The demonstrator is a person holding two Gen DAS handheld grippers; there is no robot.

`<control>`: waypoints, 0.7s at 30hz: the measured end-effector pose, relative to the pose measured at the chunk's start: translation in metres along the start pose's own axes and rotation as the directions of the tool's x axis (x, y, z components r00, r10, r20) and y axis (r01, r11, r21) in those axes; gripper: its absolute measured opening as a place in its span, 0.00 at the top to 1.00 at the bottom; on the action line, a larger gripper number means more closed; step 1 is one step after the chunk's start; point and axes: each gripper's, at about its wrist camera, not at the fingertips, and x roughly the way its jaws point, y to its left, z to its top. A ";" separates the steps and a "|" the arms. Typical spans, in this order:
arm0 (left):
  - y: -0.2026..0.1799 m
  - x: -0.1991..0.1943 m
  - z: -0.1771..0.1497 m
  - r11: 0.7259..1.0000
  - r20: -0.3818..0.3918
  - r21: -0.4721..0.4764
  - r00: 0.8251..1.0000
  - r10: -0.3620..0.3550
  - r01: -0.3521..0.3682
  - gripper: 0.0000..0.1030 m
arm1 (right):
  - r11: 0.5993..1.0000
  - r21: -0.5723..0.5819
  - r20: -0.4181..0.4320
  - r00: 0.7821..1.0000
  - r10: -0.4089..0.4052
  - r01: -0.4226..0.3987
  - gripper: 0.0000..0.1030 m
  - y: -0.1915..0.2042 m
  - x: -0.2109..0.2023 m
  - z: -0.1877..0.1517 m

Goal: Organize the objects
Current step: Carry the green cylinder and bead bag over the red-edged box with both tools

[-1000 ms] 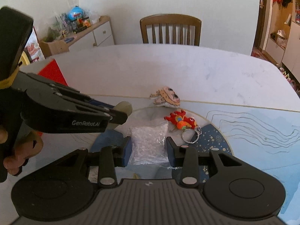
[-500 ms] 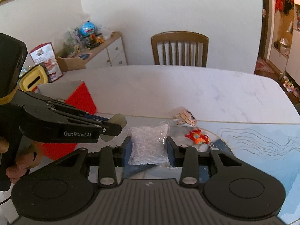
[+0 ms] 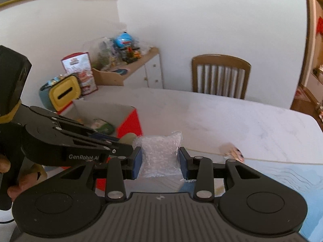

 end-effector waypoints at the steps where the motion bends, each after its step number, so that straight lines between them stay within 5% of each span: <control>1: 0.005 -0.004 -0.001 1.000 0.004 -0.005 1.000 0.003 -0.003 0.87 | 1.000 -0.007 0.001 1.000 0.008 -0.008 0.63 0.006 0.001 0.003; 21: 0.118 -0.058 -0.027 0.986 0.022 -0.126 0.993 0.114 -0.110 0.87 | 0.987 -0.133 -0.027 0.995 0.093 -0.096 0.63 0.112 0.045 0.031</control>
